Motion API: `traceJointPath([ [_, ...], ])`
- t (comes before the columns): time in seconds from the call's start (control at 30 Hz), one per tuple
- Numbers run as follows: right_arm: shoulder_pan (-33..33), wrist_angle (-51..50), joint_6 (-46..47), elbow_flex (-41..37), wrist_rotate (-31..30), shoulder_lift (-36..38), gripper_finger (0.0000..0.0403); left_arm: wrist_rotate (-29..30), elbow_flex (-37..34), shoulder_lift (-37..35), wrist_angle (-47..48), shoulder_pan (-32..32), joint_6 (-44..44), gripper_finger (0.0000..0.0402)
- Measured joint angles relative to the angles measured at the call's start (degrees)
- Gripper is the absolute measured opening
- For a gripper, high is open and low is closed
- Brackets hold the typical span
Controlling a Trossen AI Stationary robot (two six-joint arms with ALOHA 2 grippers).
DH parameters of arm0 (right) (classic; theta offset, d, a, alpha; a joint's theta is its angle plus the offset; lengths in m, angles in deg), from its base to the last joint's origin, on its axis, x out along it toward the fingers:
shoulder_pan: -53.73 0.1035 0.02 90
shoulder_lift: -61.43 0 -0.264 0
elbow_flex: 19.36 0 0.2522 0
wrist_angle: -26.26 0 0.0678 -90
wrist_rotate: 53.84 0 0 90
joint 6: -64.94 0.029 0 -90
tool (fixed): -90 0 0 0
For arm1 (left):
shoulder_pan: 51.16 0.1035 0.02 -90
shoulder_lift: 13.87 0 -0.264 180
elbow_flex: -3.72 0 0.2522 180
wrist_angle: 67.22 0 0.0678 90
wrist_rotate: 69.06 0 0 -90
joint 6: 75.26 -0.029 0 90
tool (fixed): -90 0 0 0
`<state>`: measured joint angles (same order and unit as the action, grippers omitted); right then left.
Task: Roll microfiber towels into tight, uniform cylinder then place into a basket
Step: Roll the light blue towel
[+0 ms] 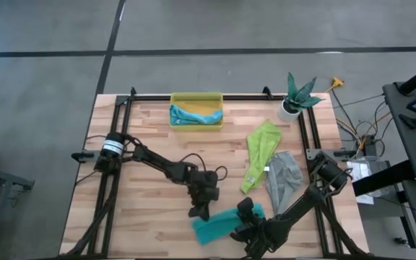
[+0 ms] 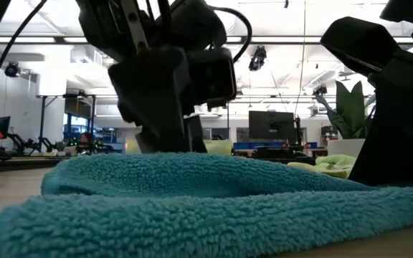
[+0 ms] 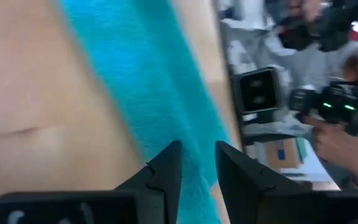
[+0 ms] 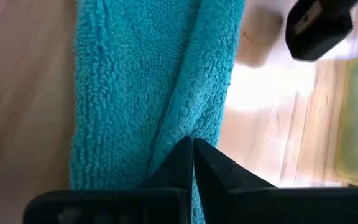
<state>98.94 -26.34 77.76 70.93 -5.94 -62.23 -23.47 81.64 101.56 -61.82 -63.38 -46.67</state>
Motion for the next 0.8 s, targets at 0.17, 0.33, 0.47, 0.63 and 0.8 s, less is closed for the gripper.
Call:
traceJointPath([
  [0.17, 0.0, 0.06, 0.48, -0.18, 0.24, 0.02, 0.0009, -0.52, -0.02, -0.02, -1.98, -0.35, 1.28, 0.0118],
  [0.33, -0.05, 0.41, 0.63, -0.55, 0.26, 0.09, 0.0009, 0.13, -0.02, -0.02, -2.86, -0.72, 8.22, 0.0182],
  [0.47, -0.07, 0.46, 0.65, -0.57, 0.23, 0.09, 0.0009, 2.72, -0.02, -0.04, -2.69, -0.64, 11.47, 0.0228],
  [0.63, -0.04, 0.55, 0.33, -0.57, 0.22, 0.09, 0.0009, 2.01, 0.32, -0.23, -2.62, 0.43, 11.57, 0.0264],
  [0.8, 0.02, 0.77, 0.28, -0.82, 0.29, 0.13, 0.0009, -2.26, 1.22, -1.56, -2.59, 1.95, 11.66, 0.0278],
])
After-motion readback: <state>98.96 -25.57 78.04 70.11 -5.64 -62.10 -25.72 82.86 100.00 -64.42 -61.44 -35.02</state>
